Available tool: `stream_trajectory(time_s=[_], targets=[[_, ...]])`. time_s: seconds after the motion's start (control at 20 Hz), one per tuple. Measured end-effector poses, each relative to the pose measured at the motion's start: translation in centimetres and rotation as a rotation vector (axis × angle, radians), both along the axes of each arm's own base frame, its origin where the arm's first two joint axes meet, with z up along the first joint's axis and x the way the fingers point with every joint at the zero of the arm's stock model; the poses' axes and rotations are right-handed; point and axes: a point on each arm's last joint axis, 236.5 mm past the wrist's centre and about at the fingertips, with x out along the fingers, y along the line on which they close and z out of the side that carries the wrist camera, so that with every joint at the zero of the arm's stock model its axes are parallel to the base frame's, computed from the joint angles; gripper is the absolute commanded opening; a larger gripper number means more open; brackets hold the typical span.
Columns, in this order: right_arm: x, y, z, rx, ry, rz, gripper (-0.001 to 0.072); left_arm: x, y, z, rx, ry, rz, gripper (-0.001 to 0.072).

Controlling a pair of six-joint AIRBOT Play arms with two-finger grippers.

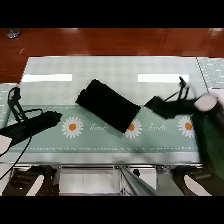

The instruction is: Fold the shirts.

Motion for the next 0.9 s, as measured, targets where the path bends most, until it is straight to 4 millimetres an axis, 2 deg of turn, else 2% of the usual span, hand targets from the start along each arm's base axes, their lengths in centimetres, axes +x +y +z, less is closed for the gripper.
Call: stream_trajectory(time_s=[0.2, 0.35, 0.4, 0.5, 0.55, 0.65, 0.7, 0.8, 0.9], targets=[[-1.5, 3.5, -4.4, 0.086, 0.096, -0.023, 0.0627, -0.1, -0.5, -0.9, -0.014, 0.031, -0.007, 0.0024], [-1.7, 6.1, -6.4, 0.112, 0.177, 0.029, 0.0611, 0.0, -0.6, -1.3, -0.018, 0.044, -0.005, 0.0024], [-1.6, 7.0, -6.7, 0.124, 0.197, 0.044, 0.0569, 0.1, -0.6, -1.5, -0.019, 0.047, -0.004, 0.0024], [-1.1, 8.7, -7.3, 0.124, 0.216, 0.102, 0.0080, 0.2, -0.6, -1.6, -0.020, 0.052, -0.002, 0.0024], [-0.6, 9.4, -7.3, 0.118, 0.206, 0.138, 0.0020, 0.2, -0.6, -1.8, -0.019, 0.055, -0.001, 0.0024], [1.5, 11.3, -5.5, 0.140, 0.145, 0.208, 0.0020, 0.4, -0.6, -1.8, -0.019, 0.055, 0.001, 0.0024], [2.8, 12.2, -3.7, 0.154, 0.097, 0.254, 0.0020, 0.5, -0.6, -1.8, -0.020, 0.053, 0.003, 0.0024], [5.5, 13.4, 0.6, 0.156, -0.014, 0.350, 0.0020, 0.5, -0.6, -1.9, -0.020, 0.054, 0.004, 0.0024], [8.3, 13.5, 5.8, 0.134, -0.130, 0.423, 0.0020, 0.5, -0.6, -1.9, -0.020, 0.053, 0.005, 0.0024]])
